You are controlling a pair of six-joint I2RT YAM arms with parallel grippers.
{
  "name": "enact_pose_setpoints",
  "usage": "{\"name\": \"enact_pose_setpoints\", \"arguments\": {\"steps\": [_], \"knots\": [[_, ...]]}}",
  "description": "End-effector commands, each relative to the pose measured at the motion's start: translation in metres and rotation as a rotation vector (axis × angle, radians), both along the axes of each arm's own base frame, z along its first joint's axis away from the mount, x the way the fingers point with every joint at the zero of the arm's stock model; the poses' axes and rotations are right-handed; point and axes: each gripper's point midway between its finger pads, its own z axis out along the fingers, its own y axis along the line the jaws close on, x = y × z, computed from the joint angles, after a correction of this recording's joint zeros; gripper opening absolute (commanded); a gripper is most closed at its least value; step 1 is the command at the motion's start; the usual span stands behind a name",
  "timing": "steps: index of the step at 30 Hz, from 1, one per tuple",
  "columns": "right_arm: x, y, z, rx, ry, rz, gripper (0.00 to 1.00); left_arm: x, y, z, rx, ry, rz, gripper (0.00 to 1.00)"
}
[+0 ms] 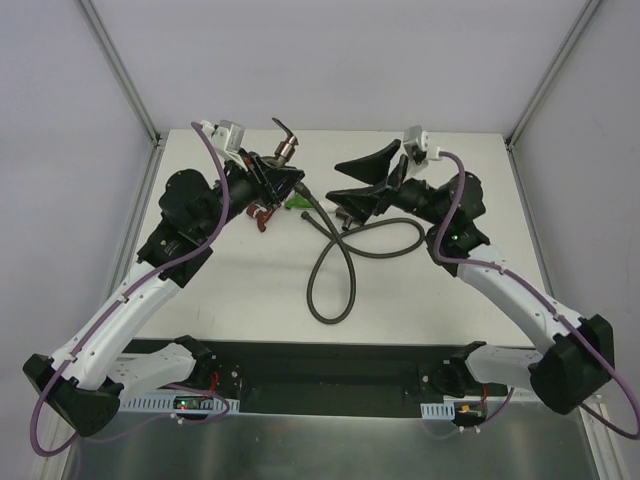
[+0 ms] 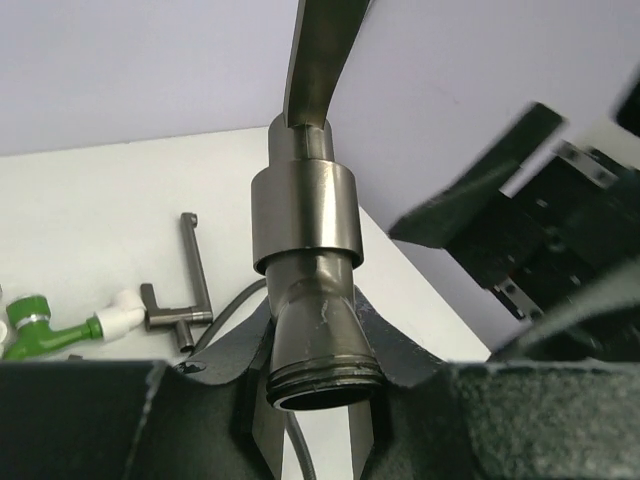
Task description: Install the water faucets
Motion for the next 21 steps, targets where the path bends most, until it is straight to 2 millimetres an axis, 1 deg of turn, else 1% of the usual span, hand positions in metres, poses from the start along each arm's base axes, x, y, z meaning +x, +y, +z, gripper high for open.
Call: {"name": "enact_pose_setpoints", "arguments": {"steps": [1, 2, 3, 4, 5, 6, 7, 8, 9, 10, 11, 12, 13, 14, 15, 16, 17, 18, 19, 21], "knots": [[0.003, -0.004, -0.006, -0.162, -0.279, -0.299, 0.72, 0.008, 0.015, 0.029, -0.100, 0.003, 0.096, 0.00], [0.001, -0.002, -0.011, -0.177, -0.291, -0.319, 0.71, 0.008, 0.015, 0.030, -0.104, 0.006, 0.098, 0.00], [-0.009, 0.006, -0.011, -0.179, -0.315, -0.315, 0.71, 0.009, 0.015, 0.029, -0.110, 0.015, 0.102, 0.00], [-0.002, 0.003, -0.011, -0.210, -0.363, -0.395, 0.70, 0.011, 0.016, 0.028, -0.113, 0.021, 0.113, 0.00], [-0.003, 0.006, -0.014, -0.231, -0.377, -0.416, 0.70, 0.012, 0.016, 0.028, -0.115, 0.025, 0.119, 0.00], [-0.011, 0.016, -0.017, -0.246, -0.398, -0.413, 0.70, 0.012, 0.016, 0.027, -0.118, 0.033, 0.121, 0.00], [-0.007, 0.016, -0.017, -0.259, -0.405, -0.463, 0.69, 0.012, 0.017, 0.027, -0.119, 0.034, 0.121, 0.00], [-0.005, 0.017, -0.015, -0.276, -0.446, -0.493, 0.68, 0.012, 0.017, 0.027, -0.120, 0.035, 0.121, 0.00], [-0.010, 0.028, -0.021, -0.292, -0.458, -0.490, 0.67, 0.012, 0.016, 0.027, -0.122, 0.037, 0.121, 0.00], [-0.004, 0.026, -0.021, -0.304, -0.455, -0.547, 0.66, 0.011, 0.017, 0.028, -0.123, 0.038, 0.121, 0.00], [-0.002, 0.028, -0.019, -0.316, -0.491, -0.575, 0.65, 0.011, 0.017, 0.028, -0.126, 0.040, 0.120, 0.00], [-0.005, 0.038, -0.023, -0.327, -0.499, -0.571, 0.65, 0.011, 0.017, 0.028, -0.129, 0.040, 0.120, 0.00], [-0.001, 0.037, -0.025, -0.340, -0.499, -0.612, 0.64, 0.010, 0.017, 0.029, -0.132, 0.041, 0.118, 0.00], [0.000, 0.038, -0.021, -0.333, -0.524, -0.637, 0.63, 0.010, 0.017, 0.028, -0.132, 0.043, 0.118, 0.00], [-0.001, 0.047, -0.025, -0.342, -0.532, -0.636, 0.63, 0.009, 0.017, 0.029, -0.137, 0.044, 0.117, 0.00], [0.003, 0.047, -0.026, -0.351, -0.528, -0.672, 0.62, 0.009, 0.017, 0.030, -0.139, 0.044, 0.116, 0.00], [0.003, 0.048, -0.022, -0.335, -0.535, -0.692, 0.62, 0.008, 0.018, 0.030, -0.141, 0.044, 0.116, 0.00], [0.002, 0.054, -0.026, -0.350, -0.553, -0.697, 0.61, 0.008, 0.018, 0.031, -0.142, 0.042, 0.116, 0.00], [0.005, 0.053, -0.025, -0.351, -0.551, -0.723, 0.61, 0.007, 0.018, 0.031, -0.143, 0.041, 0.114, 0.00], [0.005, 0.058, -0.026, -0.349, -0.558, -0.729, 0.59, 0.006, 0.018, 0.031, -0.144, 0.042, 0.114, 0.00]]}}
